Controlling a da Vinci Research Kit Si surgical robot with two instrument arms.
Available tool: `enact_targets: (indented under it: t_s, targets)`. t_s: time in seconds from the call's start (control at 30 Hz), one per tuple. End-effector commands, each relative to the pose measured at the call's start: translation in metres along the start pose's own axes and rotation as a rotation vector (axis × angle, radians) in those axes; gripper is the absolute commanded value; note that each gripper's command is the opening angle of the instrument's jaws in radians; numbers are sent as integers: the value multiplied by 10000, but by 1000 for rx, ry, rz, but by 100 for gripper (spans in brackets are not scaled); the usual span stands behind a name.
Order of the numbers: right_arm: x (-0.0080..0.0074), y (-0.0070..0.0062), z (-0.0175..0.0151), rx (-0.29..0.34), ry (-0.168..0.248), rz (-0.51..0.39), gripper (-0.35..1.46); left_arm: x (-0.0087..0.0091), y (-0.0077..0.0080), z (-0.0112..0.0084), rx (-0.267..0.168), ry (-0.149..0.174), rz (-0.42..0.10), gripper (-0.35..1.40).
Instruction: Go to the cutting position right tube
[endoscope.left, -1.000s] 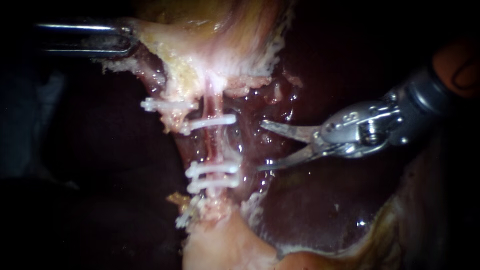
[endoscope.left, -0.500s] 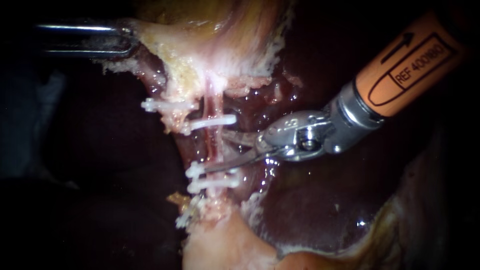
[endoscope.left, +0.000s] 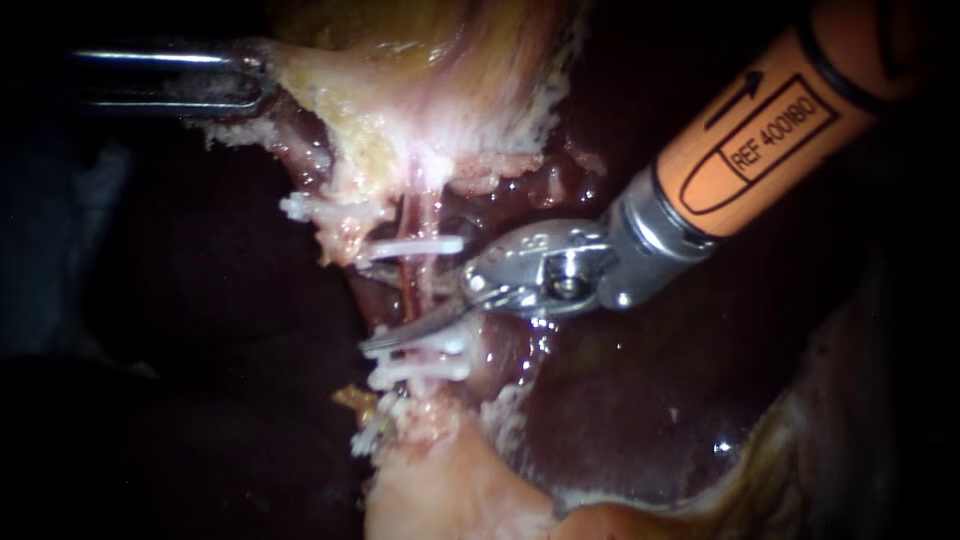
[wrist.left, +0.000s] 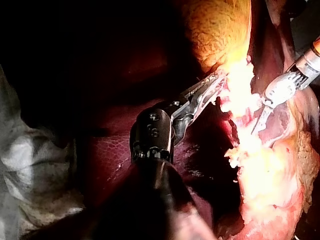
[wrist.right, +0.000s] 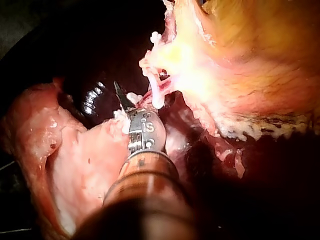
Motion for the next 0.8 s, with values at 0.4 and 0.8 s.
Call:
enact_targets:
  t_s: [0.4, 0.8]
  targets:
    - [6, 2, 21, 12, 57, 23, 126, 0, 1, 0, 0, 0, 0, -35]
    - [35, -42, 5, 121, 106, 41, 126, -1, 1, -1, 0, 0, 0, -35]
